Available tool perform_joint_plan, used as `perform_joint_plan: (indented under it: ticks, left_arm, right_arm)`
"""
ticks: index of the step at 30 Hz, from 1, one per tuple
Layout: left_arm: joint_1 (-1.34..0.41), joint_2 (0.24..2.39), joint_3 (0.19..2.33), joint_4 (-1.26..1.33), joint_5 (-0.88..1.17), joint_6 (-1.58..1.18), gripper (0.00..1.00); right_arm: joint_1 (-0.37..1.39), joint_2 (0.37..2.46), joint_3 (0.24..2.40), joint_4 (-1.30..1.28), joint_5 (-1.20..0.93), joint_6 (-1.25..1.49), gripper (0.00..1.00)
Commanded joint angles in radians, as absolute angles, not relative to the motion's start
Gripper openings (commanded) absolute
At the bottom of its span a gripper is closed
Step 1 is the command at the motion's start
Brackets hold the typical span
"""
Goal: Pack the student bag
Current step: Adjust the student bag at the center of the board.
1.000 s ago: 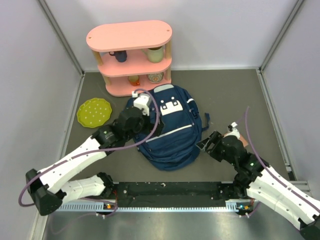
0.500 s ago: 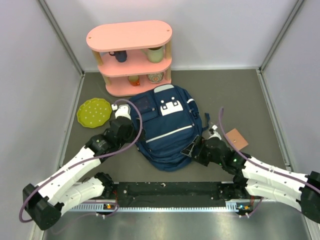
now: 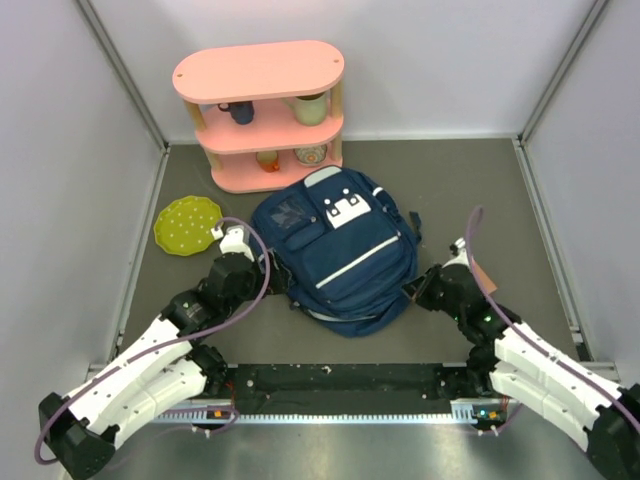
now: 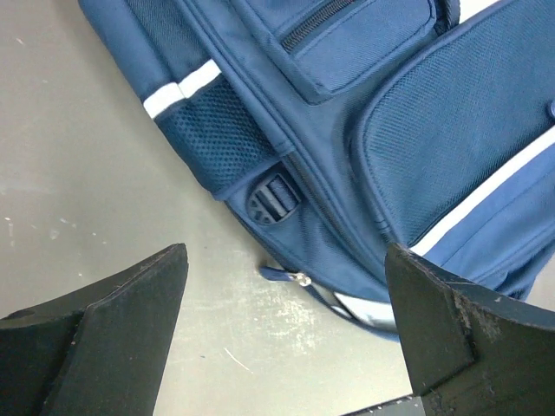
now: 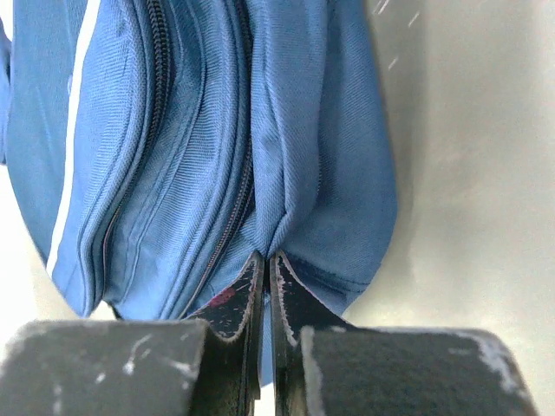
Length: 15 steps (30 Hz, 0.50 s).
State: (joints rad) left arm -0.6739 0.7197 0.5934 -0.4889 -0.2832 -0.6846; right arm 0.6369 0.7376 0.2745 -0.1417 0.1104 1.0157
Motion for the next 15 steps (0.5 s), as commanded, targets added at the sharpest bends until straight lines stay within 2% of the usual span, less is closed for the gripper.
perform_joint_plan:
  ticks: [1,4,8,11,12,14,15]
  left_arm:
    - [-0.67,0.649,0.548,-0.367,-0.21,-0.725,0.99]
    - [-0.67,0.64,0.494,-0.293,-0.173,-0.75,0.99]
    - [-0.675,0.675,0.422,-0.195,-0.138,-0.767,0.99]
    - [-0.681,0.719,0.382,-0.123,-0.133,-0.776,0.99]
    - [-0.683,0.738,0.37,-0.101,-0.129,-0.779,0.99]
    - [-0.684,0.745,0.341,-0.066,-0.118,-0.798,0.99]
    - [-0.684,0.752,0.328,-0.034,-0.118,-0.804,0.99]
  right_arm:
    - [0.473,0.684,0.328,-0.196,0.131,0.743,0.0]
    - [0.359,0.805,0.415,-0.147,0.082,0.622,0.0]
    - [0.27,1.088,0.552,-0.095,-0.067,0.584,0.0]
    - [0.267,1.152,0.62,-0.091,-0.162,0.612,0.23]
    - [0.265,1.113,0.595,-0.053,-0.184,0.627,0.34]
    - [0.268,1.039,0.568,-0.058,-0.166,0.635,0.5]
    - [0.27,0.991,0.548,-0.114,-0.149,0.629,0.72]
